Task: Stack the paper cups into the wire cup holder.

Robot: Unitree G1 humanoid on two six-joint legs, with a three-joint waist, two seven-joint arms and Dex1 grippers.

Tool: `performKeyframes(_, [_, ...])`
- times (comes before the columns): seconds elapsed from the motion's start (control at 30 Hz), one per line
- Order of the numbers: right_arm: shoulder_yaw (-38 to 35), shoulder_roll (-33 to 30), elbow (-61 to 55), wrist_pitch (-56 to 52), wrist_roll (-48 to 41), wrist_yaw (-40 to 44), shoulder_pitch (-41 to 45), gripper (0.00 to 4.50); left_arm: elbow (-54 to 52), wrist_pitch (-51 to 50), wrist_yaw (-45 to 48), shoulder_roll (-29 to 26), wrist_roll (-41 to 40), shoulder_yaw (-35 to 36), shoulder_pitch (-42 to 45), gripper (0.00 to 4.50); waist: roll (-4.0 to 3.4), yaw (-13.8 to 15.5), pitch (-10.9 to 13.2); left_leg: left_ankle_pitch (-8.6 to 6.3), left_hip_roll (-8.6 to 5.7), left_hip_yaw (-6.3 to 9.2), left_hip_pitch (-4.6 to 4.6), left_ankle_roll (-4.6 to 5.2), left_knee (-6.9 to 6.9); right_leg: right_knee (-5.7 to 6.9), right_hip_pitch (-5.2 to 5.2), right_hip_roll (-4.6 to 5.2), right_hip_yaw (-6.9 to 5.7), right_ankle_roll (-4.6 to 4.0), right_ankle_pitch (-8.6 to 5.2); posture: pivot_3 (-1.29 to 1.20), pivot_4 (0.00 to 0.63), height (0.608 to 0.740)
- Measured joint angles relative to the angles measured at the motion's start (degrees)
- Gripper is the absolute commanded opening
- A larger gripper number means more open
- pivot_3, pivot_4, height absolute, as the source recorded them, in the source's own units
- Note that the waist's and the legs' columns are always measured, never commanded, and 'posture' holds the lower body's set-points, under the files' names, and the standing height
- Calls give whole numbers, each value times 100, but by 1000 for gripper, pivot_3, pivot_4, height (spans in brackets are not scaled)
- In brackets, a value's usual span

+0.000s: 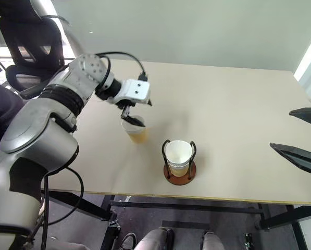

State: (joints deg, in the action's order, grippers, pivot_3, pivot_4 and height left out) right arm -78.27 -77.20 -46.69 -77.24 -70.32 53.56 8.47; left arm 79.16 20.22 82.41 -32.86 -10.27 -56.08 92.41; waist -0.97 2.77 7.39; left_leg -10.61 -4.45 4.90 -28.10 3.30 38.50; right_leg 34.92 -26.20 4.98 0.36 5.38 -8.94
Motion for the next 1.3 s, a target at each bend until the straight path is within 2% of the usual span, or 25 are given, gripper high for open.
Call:
performKeyframes(0.13, [121, 12, 60, 232, 176, 166, -127, 2793, -47, -19, 483, -308, 637, 675, 0, 4489, 0, 26, -6, -12, -16, -17, 8, 0, -2, 0, 2, -15, -2, -33, 2, 0, 150, 740])
performKeyframes(0.17, [158, 11, 83, 297, 209, 183, -134, 2793, -47, -27, 531, -342, 749, 816, 0, 4489, 2, 39, -6, -16, -10, 0, 5, -5, 4, 1, 6, 8, 19, -27, 0, 0, 150, 740])
performKeyframes(0.23, [308, 24, 136, 448, 281, 222, -154, 2793, -52, -68, 593, -378, 977, 1125, -3, 4489, 3, 31, -7, -17, -20, -21, 12, -4, -7, 1, 2, -21, -2, -36, -1, 0, 150, 740])
performKeyframes(0.27, [358, 24, 147, 523, 321, 236, -163, 2793, -52, -81, 606, -397, 1086, 1260, -19, 4489, 1, 39, -5, -18, -13, -8, 10, -6, -1, 2, 2, 8, 24, -30, 0, 0, 150, 740])
performKeyframes(0.33, [494, 41, 167, 652, 411, 292, -212, 2793, -54, -93, 750, -421, 1273, 1508, -70, 4489, 2, 26, -8, -13, -16, -40, 20, -4, -11, 4, 0, -22, 3, -35, -2, 0, 150, 740])
performKeyframes(0.37, [533, 43, 172, 697, 440, 307, -222, 2793, -56, -97, 779, -421, 1323, 1580, -105, 4489, -2, 34, -6, -13, -10, -25, 17, -5, -5, 3, 4, 7, 29, -23, -6, 0, 150, 740])
performKeyframes(0.4, [580, 52, 181, 751, 478, 321, -227, 2793, -57, -98, 805, -410, 1403, 1687, -160, 4489, -2, 21, -6, -7, -13, -43, 22, -4, -8, 8, 1, -5, 18, -24, -7, 0, 150, 740])
performKeyframes(0.67, [775, 130, 245, 972, 626, 331, -241, 2793, -59, -20, 568, 84, 2059, 2173, -606, 4489, 10, 14, -10, -4, 2, -61, 26, 12, 19, 8, 1, 7, 69, -12, -1, 0, 150, 740])
performKeyframes(0.9, [763, 97, 248, 910, 632, 332, -232, 2793, -59, 100, 85, 288, 2685, 2276, -771, 4489, 9, -15, -10, -17, 8, -94, 43, 36, 29, 7, 3, -32, 129, 11, 2, 0, 150, 740])
performKeyframes(1.03, [749, 47, 249, 827, 627, 331, -202, 2793, -59, 185, -259, 323, 3073, 2278, -840, 3594, 6, -29, -11, -47, 9, -100, 54, 70, 42, 12, 10, -21, 126, 8, 1, 0, 150, 740])
performKeyframes(1.3, [738, -24, 256, 709, 619, 333, -97, 2793, -54, 264, -533, 349, 3463, 2410, -905, 645, 5, -36, -10, -55, 13, -92, 62, 73, 50, 10, 19, -50, 134, 4, 4, 0, 150, 740])
